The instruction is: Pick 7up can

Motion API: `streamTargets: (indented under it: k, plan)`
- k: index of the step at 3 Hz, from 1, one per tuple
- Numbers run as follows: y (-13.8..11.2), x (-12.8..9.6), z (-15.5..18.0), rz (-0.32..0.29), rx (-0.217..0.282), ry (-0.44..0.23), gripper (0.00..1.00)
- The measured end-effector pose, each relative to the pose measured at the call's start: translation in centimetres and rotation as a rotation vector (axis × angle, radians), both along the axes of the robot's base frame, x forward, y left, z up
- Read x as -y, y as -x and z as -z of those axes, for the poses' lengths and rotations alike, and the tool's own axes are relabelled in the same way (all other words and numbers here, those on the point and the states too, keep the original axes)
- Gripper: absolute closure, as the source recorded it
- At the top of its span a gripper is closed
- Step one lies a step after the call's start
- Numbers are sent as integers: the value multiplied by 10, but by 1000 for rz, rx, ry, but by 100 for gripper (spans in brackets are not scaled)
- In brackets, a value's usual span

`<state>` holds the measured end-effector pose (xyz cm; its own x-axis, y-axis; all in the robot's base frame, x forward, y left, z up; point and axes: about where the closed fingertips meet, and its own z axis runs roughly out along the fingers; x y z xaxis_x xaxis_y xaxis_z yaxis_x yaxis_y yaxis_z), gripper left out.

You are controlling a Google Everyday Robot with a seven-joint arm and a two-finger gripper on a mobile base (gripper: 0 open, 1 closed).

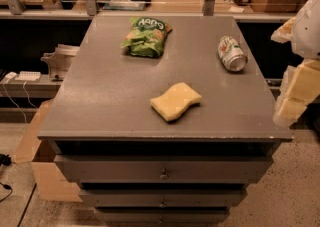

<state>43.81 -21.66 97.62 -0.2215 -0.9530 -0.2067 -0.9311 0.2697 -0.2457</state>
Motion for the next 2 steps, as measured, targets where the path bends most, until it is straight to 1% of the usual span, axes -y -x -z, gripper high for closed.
streamTargets:
  k: [1, 2]
  plan:
    - [-1, 0, -1, 1, 4, -1, 0]
    - [-26, -9, -12, 39, 32, -39, 0]
